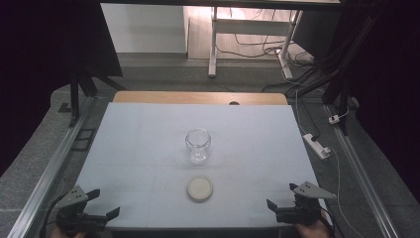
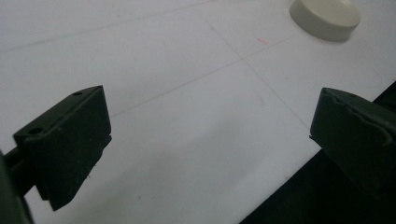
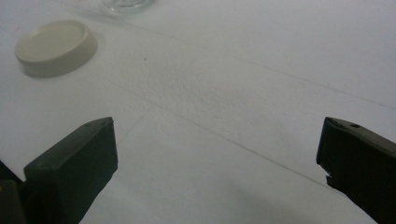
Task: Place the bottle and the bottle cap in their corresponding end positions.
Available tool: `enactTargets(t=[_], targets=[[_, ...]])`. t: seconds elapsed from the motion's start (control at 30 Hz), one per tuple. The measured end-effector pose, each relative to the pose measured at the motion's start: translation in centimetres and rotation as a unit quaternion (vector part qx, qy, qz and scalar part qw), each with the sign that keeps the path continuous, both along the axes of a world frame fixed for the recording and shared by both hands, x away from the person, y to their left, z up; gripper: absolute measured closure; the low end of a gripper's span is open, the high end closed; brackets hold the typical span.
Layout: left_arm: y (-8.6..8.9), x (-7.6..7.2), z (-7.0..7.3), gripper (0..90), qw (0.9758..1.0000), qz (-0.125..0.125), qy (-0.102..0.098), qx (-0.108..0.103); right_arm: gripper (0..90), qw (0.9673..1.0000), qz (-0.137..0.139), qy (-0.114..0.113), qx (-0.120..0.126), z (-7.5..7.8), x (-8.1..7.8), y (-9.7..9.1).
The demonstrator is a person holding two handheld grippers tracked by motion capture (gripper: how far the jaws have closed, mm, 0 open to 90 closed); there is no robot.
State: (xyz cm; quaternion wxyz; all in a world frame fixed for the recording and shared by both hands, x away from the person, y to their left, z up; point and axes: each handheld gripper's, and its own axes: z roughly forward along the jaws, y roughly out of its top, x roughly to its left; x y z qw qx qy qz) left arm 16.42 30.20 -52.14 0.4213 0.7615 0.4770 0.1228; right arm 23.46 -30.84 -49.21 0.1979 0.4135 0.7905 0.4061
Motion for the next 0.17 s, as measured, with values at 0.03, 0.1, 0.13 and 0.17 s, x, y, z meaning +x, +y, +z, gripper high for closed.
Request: enactTargets(t=[0.03,0.1,0.13,0.17], targets=[[0.07,-0.09,0.00,0.0,1.0000,0.002,0.000,0.001,0.0,1.0000,-0.002,0.003,-0.003,-0.02,-0.06,-0.05],[0.13,-0.14,-0.05,0.0,1.0000,0.006,0.004,0.005,0.0,1.0000,-0.006,0.005,-0.005,-0.01,-0.15,-0.19],[0.14,-0.14,-0.04,0.0,0.9999,0.008,0.005,0.004,0.0,1.0000,-0.007,0.006,-0.003,-0.02,-0.16,-0.25],[0.13,-0.11,-0.04,0.0,1.0000,0.007,0.005,0.003,0.0,0.9999,-0.008,0.007,-0.002,-0.03,-0.14,-0.29]])
